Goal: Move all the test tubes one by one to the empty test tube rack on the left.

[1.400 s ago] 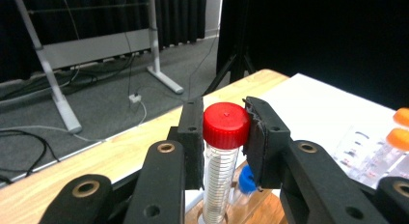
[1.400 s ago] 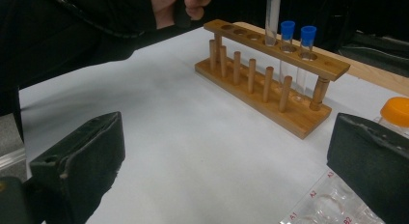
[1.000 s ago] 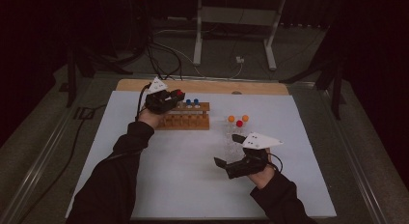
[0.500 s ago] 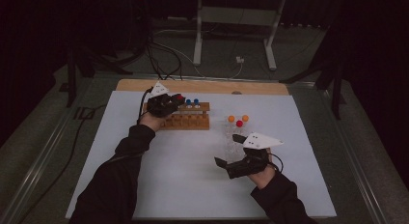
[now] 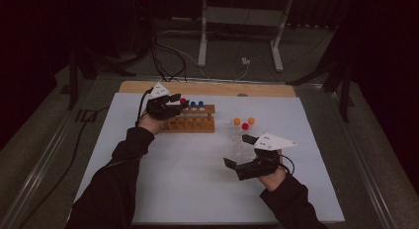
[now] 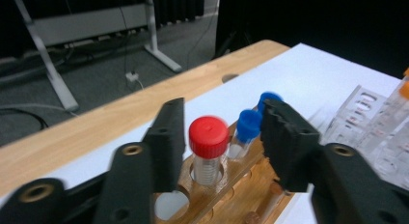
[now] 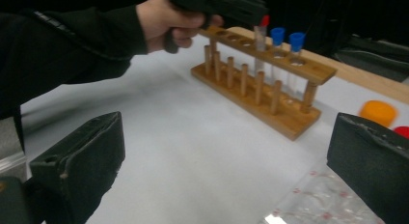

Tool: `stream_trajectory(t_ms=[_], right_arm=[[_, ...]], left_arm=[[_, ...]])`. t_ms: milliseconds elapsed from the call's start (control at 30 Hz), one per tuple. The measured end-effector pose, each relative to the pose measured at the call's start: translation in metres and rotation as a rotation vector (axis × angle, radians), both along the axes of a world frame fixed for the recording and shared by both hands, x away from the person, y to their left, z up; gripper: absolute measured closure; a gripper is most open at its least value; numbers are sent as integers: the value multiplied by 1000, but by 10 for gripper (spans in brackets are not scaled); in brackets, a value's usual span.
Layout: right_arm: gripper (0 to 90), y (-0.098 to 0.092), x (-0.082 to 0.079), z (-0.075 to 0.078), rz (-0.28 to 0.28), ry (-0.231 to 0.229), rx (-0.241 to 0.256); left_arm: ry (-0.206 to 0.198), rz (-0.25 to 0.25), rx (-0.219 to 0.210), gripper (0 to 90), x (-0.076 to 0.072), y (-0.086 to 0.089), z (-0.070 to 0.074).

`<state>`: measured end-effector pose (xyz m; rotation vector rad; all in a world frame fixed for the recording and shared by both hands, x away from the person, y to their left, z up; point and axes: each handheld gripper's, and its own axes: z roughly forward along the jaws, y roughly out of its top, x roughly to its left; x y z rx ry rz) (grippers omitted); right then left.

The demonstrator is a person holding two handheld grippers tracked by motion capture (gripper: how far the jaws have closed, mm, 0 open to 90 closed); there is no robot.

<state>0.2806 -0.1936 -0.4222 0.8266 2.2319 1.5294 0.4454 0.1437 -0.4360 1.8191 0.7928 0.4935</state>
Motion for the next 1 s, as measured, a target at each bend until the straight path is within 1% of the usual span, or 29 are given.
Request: stream_trajectory(t_ms=[67, 167, 200, 267, 333, 400, 433, 500, 533, 567, 633, 700, 733, 767, 833, 867, 933, 967, 1000], right_arm=[[0, -5, 1, 3, -18, -12, 4], [0, -12, 3, 7, -43, -22, 6], [0, -15, 5, 8, -50, -21, 6], [0, -20, 7, 9, -61, -25, -3], [0, -26, 10, 10, -75, -22, -18], [0, -33, 14, 9, -82, -12, -13], [0, -35, 16, 8, -93, -10, -16], [0, -40, 19, 5, -104, 3, -29], [22, -42, 21, 4, -113, 4, -41], [74, -44, 23, 1, -125, 7, -47], [97, -47, 27, -4, -153, 15, -48], [156, -50, 30, -9, -179, 21, -57], [161, -50, 32, -11, -189, 26, -56], [176, -51, 34, -13, -192, 33, -60], [245, -50, 37, -17, -199, 43, -72], [274, -49, 38, -19, -197, 48, -72], [347, -47, 42, -21, -212, 60, -87], [374, -46, 43, -23, -209, 61, -84], [419, -46, 45, -24, -213, 67, -87]], left_arm=[[-11, -18, -2, 451, -5, 2, 5], [-3, -36, -10, 373, -12, 4, 12], [0, -42, -8, 333, -14, 4, 13], [-1, -55, -9, 271, -21, 5, 15], [5, -77, -6, 222, -27, 5, 16], [15, -98, -5, 160, -34, 4, 17], [18, -113, -9, 152, -37, 4, 16], [30, -140, -17, 78, -45, 4, 16], [29, -157, -19, 65, -49, 3, 15], [29, -173, -24, 39, -53, 3, 15], [39, -202, -20, 26, -60, 1, 13], [41, -224, -22, 20, -67, -1, 11], [44, -235, -24, 20, -71, -2, 9], [45, -250, -31, 20, -74, -3, 8], [48, -263, -23, 20, -81, -5, 5], [50, -278, -25, 20, -83, -6, 3], [54, -288, -19, 20, -88, -8, 1], [56, -298, -21, 20, -90, -9, 0], [55, -297, -14, 20, -92, -11, -1]])
